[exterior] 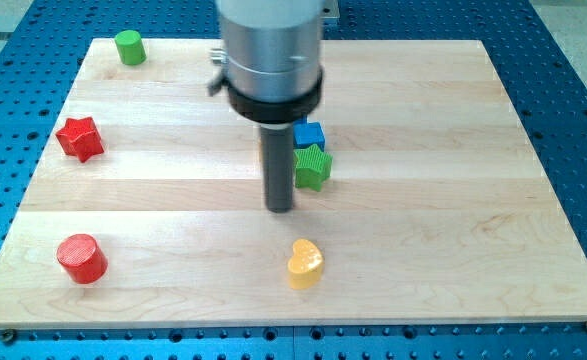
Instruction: Slide the green star to the bottom left side of the blue cube
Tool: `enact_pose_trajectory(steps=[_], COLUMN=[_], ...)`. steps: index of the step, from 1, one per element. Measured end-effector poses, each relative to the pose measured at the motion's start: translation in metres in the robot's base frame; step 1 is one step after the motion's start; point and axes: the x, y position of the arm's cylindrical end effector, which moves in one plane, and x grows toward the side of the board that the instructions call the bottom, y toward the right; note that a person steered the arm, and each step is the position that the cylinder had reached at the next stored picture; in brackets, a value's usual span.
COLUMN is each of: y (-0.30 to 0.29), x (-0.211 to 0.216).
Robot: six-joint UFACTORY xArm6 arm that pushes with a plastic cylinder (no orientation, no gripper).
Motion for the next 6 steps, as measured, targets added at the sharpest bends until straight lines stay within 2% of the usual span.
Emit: enact_pose_trajectory(steps=[1,3,4,5,6], y=[0.046,0.003,0.015,0.072,0.090], x=[-0.017,-0.018,-0.005,0.011,0.080])
